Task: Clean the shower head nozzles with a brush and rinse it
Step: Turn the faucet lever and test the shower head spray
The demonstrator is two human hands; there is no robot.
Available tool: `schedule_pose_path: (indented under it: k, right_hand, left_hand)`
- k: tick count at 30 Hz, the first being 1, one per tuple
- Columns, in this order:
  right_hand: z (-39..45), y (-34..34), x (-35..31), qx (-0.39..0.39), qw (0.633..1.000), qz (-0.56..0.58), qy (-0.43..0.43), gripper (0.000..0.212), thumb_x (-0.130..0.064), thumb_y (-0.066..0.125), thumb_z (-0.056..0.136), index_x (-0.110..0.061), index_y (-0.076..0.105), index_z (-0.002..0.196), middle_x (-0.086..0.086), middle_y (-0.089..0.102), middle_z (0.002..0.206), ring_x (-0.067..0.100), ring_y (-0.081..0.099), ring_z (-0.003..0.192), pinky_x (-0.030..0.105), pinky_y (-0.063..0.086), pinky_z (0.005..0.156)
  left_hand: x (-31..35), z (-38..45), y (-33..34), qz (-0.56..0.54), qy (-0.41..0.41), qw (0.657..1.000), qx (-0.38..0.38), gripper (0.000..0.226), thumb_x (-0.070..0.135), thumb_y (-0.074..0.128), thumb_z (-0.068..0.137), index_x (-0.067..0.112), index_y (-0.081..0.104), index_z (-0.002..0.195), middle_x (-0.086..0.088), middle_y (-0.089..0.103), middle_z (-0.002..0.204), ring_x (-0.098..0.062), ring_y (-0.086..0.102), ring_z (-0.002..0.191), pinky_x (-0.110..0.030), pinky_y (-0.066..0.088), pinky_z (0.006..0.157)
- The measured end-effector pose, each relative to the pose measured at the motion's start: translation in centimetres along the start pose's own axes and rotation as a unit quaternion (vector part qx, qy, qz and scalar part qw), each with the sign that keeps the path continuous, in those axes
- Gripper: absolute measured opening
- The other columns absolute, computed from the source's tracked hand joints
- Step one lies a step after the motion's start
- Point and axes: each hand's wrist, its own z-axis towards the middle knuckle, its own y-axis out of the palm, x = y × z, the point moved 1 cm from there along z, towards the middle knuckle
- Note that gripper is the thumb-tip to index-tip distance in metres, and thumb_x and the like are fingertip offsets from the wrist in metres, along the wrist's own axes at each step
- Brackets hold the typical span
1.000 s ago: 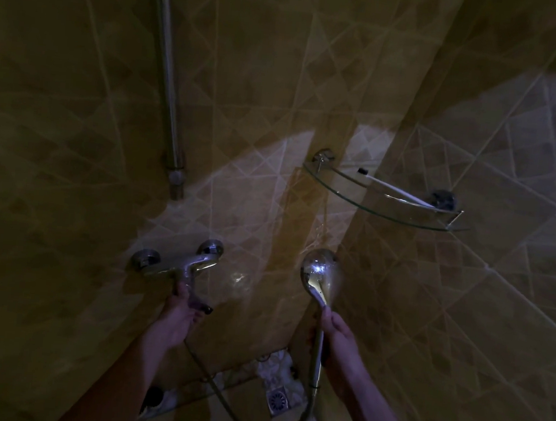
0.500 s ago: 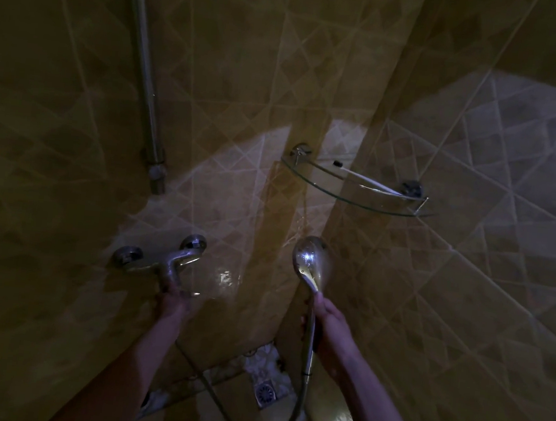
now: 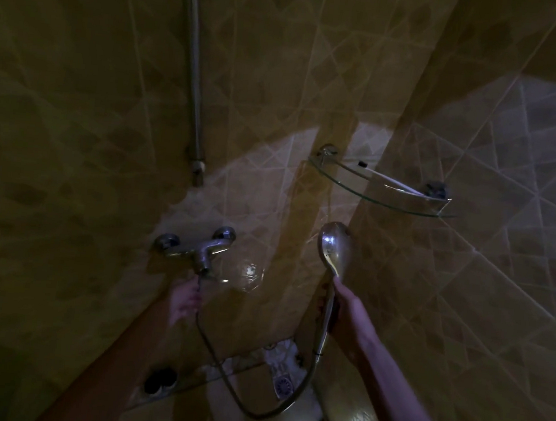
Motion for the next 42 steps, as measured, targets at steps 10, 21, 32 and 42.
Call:
schedule_pose_path:
  k: [10, 21, 32, 42]
  right_hand:
    - [0.4, 3.6, -5.2, -0.076, 0.996, -0.015, -0.034, 0.038, -0.030, 0.065, 0.087, -0.006, 0.054, 0.115, 0.007, 0.062, 0.080, 0.022, 0.060, 0.071, 0.038, 0.050, 0.071]
    - [2.3, 9.9, -16.8, -0.165, 0.968, 0.009, -0.189, 0.030, -0.019, 0.065, 0.089, -0.011, 0.052, 0.115, 0.011, 0.061, 0.090, 0.023, 0.064, 0.070, 0.041, 0.054, 0.066]
    - [2.6, 15.8, -31.2, -0.183, 0.940, 0.007, -0.289, 0.017, -0.017, 0.052, 0.097, -0.008, 0.063, 0.106, 0.012, 0.067, 0.094, 0.023, 0.065, 0.086, 0.042, 0.052, 0.081]
    - [2.4, 20.5, -38.2, -0.188, 0.900, -0.006, -0.393, 0.026, -0.026, 0.053, 0.097, -0.014, 0.070, 0.083, 0.006, 0.064, 0.071, 0.021, 0.059, 0.066, 0.032, 0.050, 0.059]
  left_hand:
    - [0.5, -3.5, -4.0, 0.027, 0.038, 0.994, 0.094, 0.018, 0.008, 0.048, 0.097, 0.009, 0.055, 0.080, -0.013, 0.056, 0.070, -0.011, 0.055, 0.035, -0.014, 0.038, 0.038]
    - [17.4, -12.0, -8.9, 0.181, 0.408, 0.815, 0.370, 0.021, 0.006, 0.058, 0.092, 0.002, 0.063, 0.112, -0.019, 0.065, 0.107, -0.031, 0.062, 0.096, -0.039, 0.049, 0.082]
    - [39.2, -19.5, -8.6, 0.313, 0.593, 0.549, 0.499, 0.037, 0.015, 0.054, 0.092, 0.006, 0.056, 0.128, -0.015, 0.051, 0.139, -0.032, 0.048, 0.129, -0.044, 0.041, 0.103]
    - [48.5, -15.9, -10.4, 0.407, 0.560, 0.487, 0.533, 0.057, 0.026, 0.039, 0.100, 0.000, 0.026, 0.149, -0.022, 0.019, 0.158, -0.037, 0.018, 0.147, -0.053, 0.016, 0.118]
